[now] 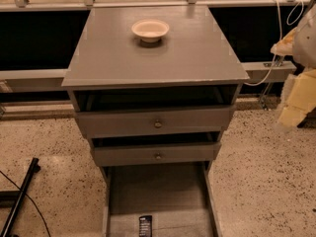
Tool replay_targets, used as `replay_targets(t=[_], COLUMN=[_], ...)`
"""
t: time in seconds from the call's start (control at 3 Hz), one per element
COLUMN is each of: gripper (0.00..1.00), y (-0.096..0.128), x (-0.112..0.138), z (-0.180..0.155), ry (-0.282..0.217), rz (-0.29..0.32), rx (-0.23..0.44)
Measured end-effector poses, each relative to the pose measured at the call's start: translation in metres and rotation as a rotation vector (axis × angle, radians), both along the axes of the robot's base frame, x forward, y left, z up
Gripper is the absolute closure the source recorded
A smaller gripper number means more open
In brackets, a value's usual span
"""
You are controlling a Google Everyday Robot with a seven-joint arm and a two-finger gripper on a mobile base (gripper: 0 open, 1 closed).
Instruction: Pick rxbar blueberry from bottom drawer and place on counter
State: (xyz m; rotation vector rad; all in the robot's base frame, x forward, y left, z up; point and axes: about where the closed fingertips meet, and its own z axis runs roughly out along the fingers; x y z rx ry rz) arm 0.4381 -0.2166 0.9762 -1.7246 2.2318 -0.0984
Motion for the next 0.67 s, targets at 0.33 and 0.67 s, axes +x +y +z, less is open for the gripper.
replay_targets(t=[0.33,0.67], gripper=[0.0,0.0], y=[0.0,0.004], x=[0.0,-0.003], z=[0.0,-0.036], ry=[0.0,0.019], rz=[0.0,0.022], rx=[0.0,0.044])
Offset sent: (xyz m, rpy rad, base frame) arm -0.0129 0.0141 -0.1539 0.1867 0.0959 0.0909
